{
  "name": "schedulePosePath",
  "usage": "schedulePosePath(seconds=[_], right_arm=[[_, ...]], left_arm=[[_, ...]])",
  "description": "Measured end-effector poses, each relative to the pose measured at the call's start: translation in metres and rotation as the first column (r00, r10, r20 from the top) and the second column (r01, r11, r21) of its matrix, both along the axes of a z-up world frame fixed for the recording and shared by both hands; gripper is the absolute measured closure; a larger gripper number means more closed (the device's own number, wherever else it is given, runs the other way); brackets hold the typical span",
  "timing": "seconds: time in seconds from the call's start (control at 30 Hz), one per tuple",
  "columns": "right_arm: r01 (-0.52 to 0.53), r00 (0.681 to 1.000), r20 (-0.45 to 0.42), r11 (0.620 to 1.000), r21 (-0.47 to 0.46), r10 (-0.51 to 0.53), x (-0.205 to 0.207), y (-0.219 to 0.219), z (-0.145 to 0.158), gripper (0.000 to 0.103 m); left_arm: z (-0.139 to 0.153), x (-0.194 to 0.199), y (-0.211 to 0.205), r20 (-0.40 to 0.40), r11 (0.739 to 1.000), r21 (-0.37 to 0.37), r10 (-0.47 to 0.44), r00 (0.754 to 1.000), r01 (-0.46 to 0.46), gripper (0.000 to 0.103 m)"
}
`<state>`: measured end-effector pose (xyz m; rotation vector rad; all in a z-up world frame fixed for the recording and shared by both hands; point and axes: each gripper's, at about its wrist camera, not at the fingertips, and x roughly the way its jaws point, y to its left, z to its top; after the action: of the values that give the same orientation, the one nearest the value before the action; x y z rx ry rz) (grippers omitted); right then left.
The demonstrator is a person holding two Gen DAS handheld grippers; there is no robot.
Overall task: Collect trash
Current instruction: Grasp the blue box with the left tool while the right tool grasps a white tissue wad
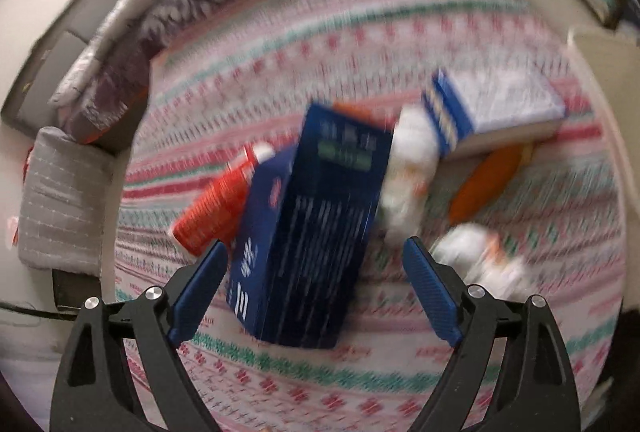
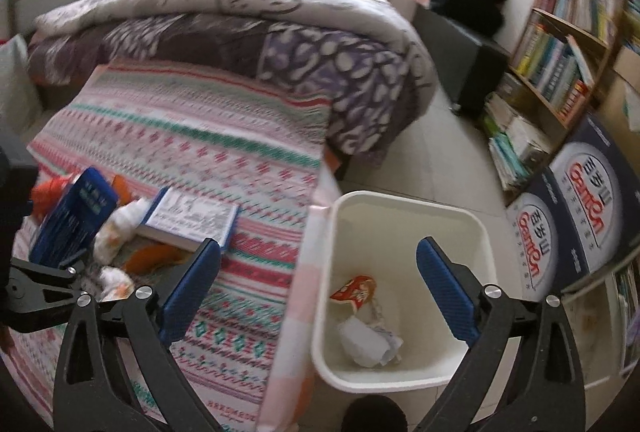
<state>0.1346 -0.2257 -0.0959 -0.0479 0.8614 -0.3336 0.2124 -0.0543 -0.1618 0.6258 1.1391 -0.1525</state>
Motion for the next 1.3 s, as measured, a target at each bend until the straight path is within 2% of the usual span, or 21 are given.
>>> schedulePosePath(seconds=[0.1,0.2,0.27,0.37,0.43,0.47,0.67,0.77,0.9,1.07,1.23,1.27,1.3], right_arm=[[-0.029,0.999,-0.025,1.0,0.011,0.029,0.006,0.008,-0.006,0.009],[-0.05,0.997,-0.051,0.998,0.037,0.052,0.011,0.016,-0.013,0.009],[-0.066,0.995,-0.068,0.996,0.058,0.07,0.014,0.02,-0.016,0.009],[-0.098,0.99,-0.093,0.992,0.082,0.105,0.018,0.029,-0.022,0.009],[-0.121,0.986,-0.105,0.989,0.089,0.13,0.019,0.037,-0.025,0.009],[-0.134,0.983,-0.112,0.987,0.093,0.144,0.02,0.041,-0.027,0.009],[-0.211,0.963,-0.14,0.969,0.129,0.228,0.022,0.064,-0.036,0.009],[-0.242,0.953,-0.151,0.96,0.142,0.263,0.023,0.076,-0.04,0.009],[-0.274,0.94,-0.168,0.95,0.149,0.298,0.026,0.091,-0.048,0.009],[-0.31,0.922,-0.196,0.94,0.141,0.334,0.03,0.112,-0.06,0.01],[-0.329,0.9,-0.246,0.931,0.157,0.359,0.035,0.129,-0.074,0.022],[-0.331,0.894,-0.261,0.93,0.163,0.364,0.037,0.132,-0.078,0.028],[-0.332,0.888,-0.276,0.928,0.171,0.368,0.038,0.135,-0.082,0.042]], left_arm=[[-0.017,0.002,0.006,-0.045,0.999,0.025,-0.019,0.999,0.02,0.017],[-0.03,0.007,0.008,-0.04,0.998,0.053,-0.025,0.999,0.027,0.017],[-0.031,0.011,0.012,-0.021,0.999,0.011,-0.035,0.999,0.035,0.017],[-0.028,0.02,0.023,-0.024,0.998,-0.061,0.003,1.0,-0.005,0.029],[-0.027,0.023,0.031,-0.027,0.997,-0.076,0.024,0.999,-0.026,0.048],[-0.026,0.026,0.039,-0.047,0.993,-0.108,0.041,0.998,-0.046,0.052],[-0.005,0.029,0.08,-0.088,0.945,-0.293,0.126,0.988,-0.147,0.062],[0.007,0.029,0.095,-0.084,0.921,-0.348,0.158,0.984,-0.178,0.068],[0.029,0.024,0.109,-0.036,0.899,-0.39,0.201,0.979,-0.199,0.072],[0.06,0.008,0.117,0.047,0.888,-0.418,0.229,0.972,-0.189,0.076],[0.079,-0.003,0.125,0.103,0.874,-0.451,0.253,0.962,-0.182,0.076],[0.082,-0.006,0.127,0.111,0.87,-0.458,0.258,0.96,-0.181,0.077],[0.084,-0.008,0.128,0.116,0.868,-0.462,0.259,0.959,-0.179,0.077]])
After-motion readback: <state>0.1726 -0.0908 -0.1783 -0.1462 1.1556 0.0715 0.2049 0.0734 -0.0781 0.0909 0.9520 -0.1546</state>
